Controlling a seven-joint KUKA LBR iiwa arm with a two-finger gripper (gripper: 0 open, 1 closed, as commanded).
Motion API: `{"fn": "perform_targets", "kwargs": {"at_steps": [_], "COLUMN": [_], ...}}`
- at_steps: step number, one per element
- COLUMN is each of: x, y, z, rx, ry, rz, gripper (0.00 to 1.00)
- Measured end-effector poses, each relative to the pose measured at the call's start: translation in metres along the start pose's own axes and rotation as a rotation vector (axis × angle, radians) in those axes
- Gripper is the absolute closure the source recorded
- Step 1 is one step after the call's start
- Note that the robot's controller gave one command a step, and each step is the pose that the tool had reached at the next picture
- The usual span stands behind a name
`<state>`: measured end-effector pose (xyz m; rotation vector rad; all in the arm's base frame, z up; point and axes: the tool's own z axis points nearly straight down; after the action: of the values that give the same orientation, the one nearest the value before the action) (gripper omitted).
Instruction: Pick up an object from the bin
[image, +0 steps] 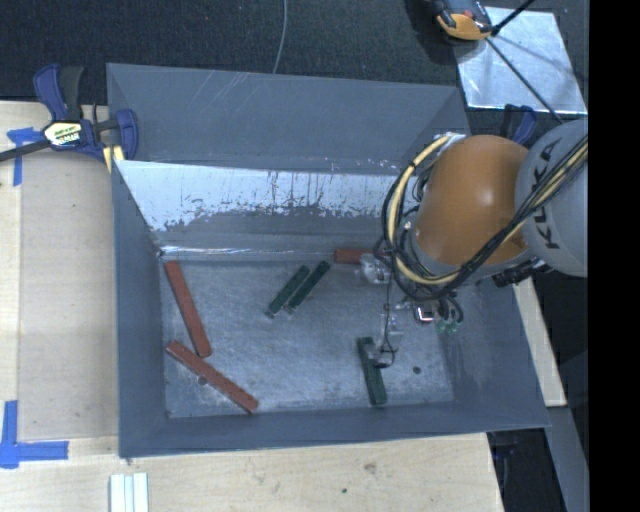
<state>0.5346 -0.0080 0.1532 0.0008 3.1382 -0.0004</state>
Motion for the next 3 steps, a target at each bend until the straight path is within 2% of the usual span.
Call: {"fn": "perform_targets", "kwargs": {"at_steps": [1,2,3], "x": [0.0,0.001,0.013], "y": [0.0,-0.001,-0.052], "z": [0.0,0.015,0.059], "rx": [0.0,0.0,-0.001], "ry": [0.0,-0.006,-0.001], "rz": [0.0,-0.081,-0.242], "gripper": [0.0,0.0,0.0]}}
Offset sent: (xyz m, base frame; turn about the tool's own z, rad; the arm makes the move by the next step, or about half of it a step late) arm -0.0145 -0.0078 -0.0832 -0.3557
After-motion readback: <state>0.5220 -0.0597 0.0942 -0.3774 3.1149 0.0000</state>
